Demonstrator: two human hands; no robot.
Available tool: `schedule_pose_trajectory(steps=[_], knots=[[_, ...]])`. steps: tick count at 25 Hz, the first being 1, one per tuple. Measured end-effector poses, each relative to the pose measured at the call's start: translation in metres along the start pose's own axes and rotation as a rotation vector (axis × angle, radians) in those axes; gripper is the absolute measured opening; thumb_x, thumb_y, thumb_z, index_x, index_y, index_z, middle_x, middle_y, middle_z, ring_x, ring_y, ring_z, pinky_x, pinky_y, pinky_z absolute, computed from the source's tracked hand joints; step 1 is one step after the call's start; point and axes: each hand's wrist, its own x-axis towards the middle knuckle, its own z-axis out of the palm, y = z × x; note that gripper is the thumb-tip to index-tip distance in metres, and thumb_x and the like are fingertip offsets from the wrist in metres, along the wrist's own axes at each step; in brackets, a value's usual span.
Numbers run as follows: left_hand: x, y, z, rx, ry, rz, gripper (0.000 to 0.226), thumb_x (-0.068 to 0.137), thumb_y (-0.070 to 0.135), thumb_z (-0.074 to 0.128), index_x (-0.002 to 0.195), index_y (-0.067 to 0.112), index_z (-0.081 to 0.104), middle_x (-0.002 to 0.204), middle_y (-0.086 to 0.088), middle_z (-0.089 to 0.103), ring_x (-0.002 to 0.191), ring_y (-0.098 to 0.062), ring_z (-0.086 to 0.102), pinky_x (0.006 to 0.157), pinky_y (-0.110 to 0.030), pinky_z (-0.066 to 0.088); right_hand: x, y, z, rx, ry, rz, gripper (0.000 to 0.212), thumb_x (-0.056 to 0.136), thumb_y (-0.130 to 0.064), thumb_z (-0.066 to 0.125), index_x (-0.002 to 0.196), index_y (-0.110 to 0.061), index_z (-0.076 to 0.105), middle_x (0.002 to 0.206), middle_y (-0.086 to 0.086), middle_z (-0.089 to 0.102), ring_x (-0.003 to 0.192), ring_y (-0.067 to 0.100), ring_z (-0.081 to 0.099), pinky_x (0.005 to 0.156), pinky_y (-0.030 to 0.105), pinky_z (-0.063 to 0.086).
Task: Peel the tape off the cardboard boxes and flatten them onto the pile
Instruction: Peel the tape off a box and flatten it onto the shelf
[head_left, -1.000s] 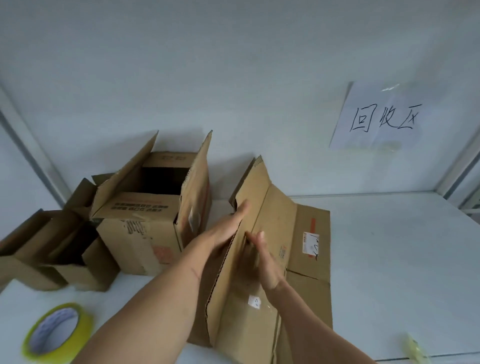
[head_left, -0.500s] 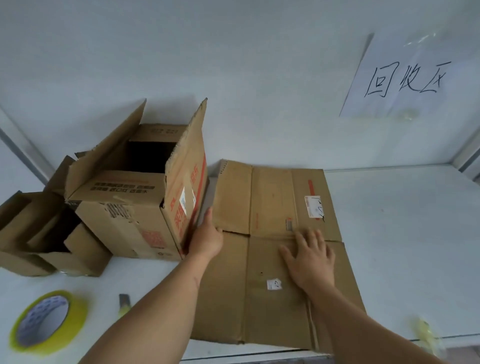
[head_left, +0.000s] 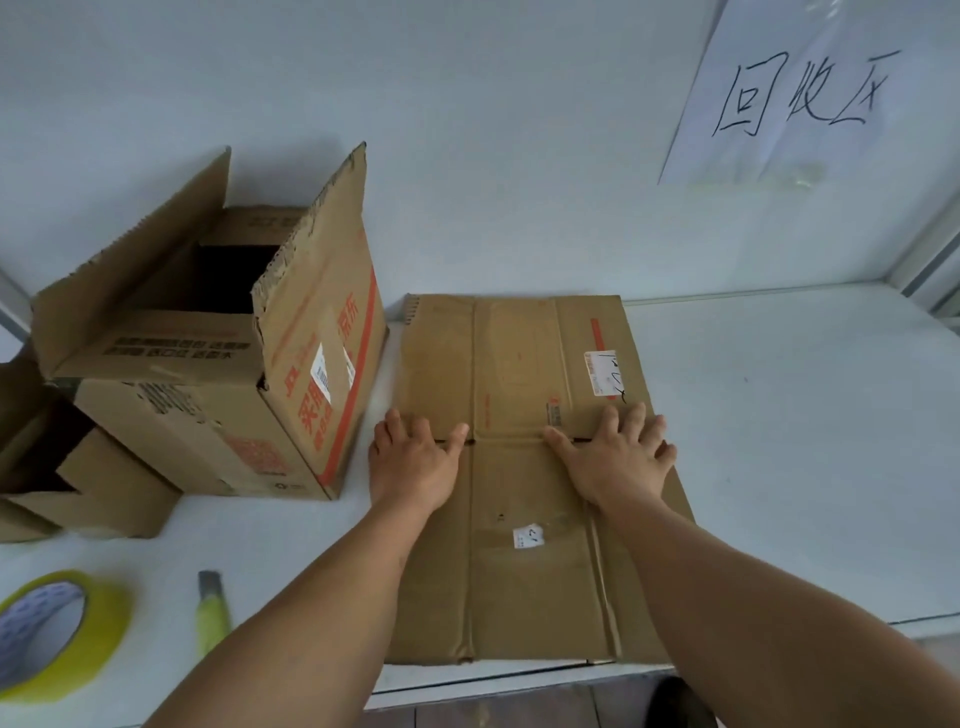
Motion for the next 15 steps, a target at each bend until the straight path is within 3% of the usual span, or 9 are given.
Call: schedule_pose_trajectory(steps=[3, 7, 11, 13, 15], knots=[[0.007, 0.01, -0.002, -0.075, 0.109, -0.099, 0.087, 0.089, 0.073, 0.03, 0.145, 0.006, 0.03, 0.155, -0.02, 0.023, 0.141, -0.034, 0.023, 0.114, -0.046, 0.027, 0.01, -0.01, 0.0, -0.04, -0.044, -0.031, 0.11, 0.071, -0.094, 0.013, 0.157, -0.026, 0.001, 0.164, 0.008, -0.005, 0.148, 0.039, -0.01, 0.116, 0.056, 0.002], [0.014, 0.013, -0.002, -0.034, 0.185, -0.245, 0.108, 0.075, 0.082, 0.048, 0.142, 0.0, 0.03, 0.143, -0.019, 0.038, 0.129, -0.035, 0.037, 0.102, -0.042, 0.039, 0.017, 0.0, 0.006, 0.007, -0.013, -0.029, 0.11, 0.068, -0.097, 0.015, 0.155, -0.031, 0.001, 0.164, 0.005, -0.005, 0.149, 0.036, -0.007, 0.116, 0.054, 0.007], [0.024, 0.013, -0.013, -0.101, 0.09, -0.345, 0.107, 0.069, 0.083, 0.056, 0.135, 0.0, 0.041, 0.136, -0.018, 0.041, 0.115, -0.032, 0.05, 0.071, -0.034, 0.041, 0.02, 0.008, -0.003, 0.058, 0.128, 0.127, 0.119, 0.069, -0.092, 0.038, 0.154, -0.012, 0.013, 0.154, 0.015, 0.027, 0.141, 0.036, 0.025, 0.112, 0.047, 0.026], [0.031, 0.006, -0.016, -0.218, 0.051, -0.341, 0.101, 0.069, 0.079, 0.061, 0.128, -0.001, 0.049, 0.131, -0.018, 0.052, 0.109, -0.032, 0.057, 0.069, -0.033, 0.043, 0.027, 0.014, -0.012, 0.127, 0.127, 0.191, 0.112, 0.071, -0.084, 0.053, 0.15, -0.01, 0.023, 0.143, 0.015, 0.041, 0.133, 0.034, 0.036, 0.105, 0.046, 0.034], [0.034, -0.003, -0.019, -0.432, 0.055, -0.339, 0.085, 0.073, 0.068, 0.069, 0.118, -0.003, 0.058, 0.116, -0.017, 0.064, 0.097, -0.033, 0.061, 0.073, -0.033, 0.047, 0.033, 0.022, -0.018, 0.255, 0.112, 0.235, 0.092, 0.074, -0.074, 0.062, 0.137, -0.011, 0.04, 0.132, 0.013, 0.049, 0.124, 0.033, 0.045, 0.099, 0.044, 0.04]])
